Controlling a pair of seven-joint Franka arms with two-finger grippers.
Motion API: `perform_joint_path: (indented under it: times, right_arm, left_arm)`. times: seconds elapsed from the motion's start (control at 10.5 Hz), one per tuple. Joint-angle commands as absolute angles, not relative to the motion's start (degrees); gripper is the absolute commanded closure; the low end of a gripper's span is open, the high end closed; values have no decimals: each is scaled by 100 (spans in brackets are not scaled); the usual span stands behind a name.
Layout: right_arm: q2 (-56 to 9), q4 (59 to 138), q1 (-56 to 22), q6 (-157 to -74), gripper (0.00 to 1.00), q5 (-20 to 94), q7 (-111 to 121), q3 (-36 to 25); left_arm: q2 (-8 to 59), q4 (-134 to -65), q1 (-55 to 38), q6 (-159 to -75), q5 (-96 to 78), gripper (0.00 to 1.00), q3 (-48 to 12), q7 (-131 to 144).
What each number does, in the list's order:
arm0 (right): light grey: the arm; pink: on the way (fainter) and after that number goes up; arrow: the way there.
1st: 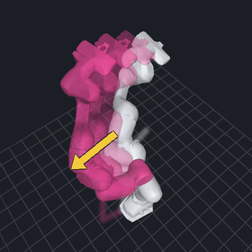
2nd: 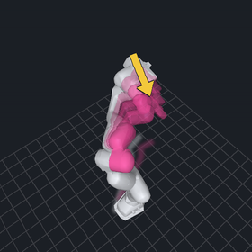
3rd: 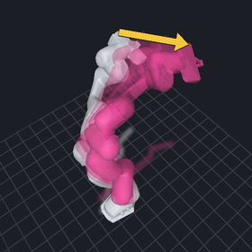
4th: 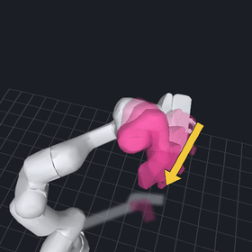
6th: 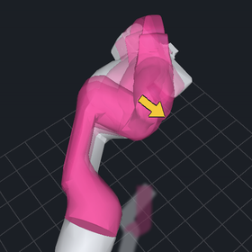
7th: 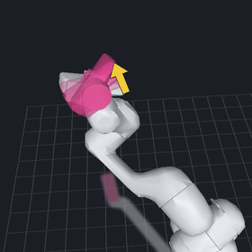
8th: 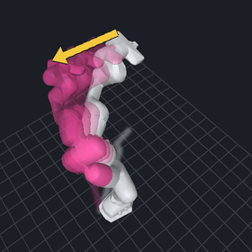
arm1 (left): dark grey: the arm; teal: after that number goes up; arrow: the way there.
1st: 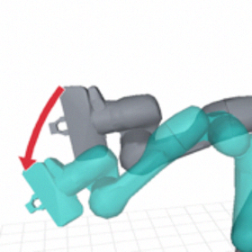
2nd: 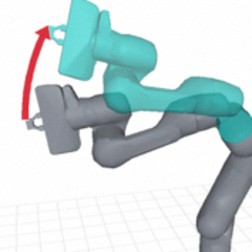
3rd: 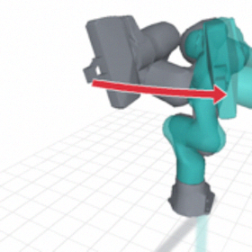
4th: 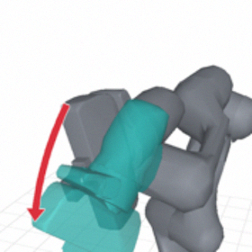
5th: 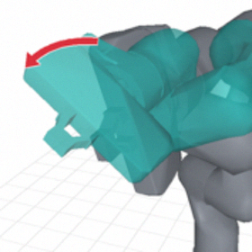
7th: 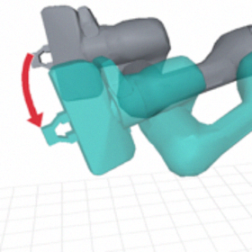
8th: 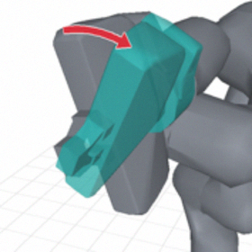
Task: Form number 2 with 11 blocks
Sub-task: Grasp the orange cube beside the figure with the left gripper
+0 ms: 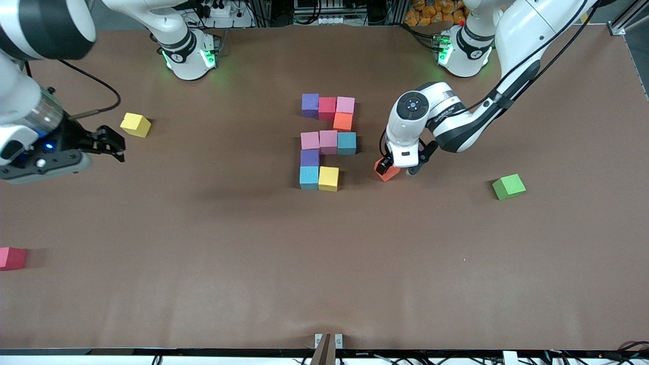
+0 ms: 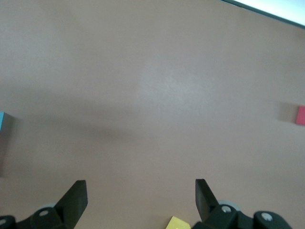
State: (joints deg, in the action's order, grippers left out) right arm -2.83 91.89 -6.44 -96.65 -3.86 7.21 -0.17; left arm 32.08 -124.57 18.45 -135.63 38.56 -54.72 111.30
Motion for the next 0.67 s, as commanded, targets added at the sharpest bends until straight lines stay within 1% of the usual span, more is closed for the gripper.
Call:
perform_joint_path:
  times: [0.0, 0.1, 0.19, 0.57]
  right_arm:
    - [158, 9606, -12, -9546, 0, -343, 195, 648]
    - [263, 9641, 426, -9475, 0, -256, 185, 998]
    - [272, 9642, 483, -9301, 0, -194, 193, 1054]
    - [316, 9650, 712, -9360, 0, -176, 193, 1134]
  left_arm:
    - [3094, -12595, 1986, -13763, 3999, 0, -5564, 11083]
    - [3129, -12595, 1986, -13798, 4069, 0, -5563, 11083]
    - [3155, -12603, 1986, -13868, 4087, 0, -5555, 11083]
    - [3348, -12595, 1978, -13931, 4394, 0, -5467, 11144]
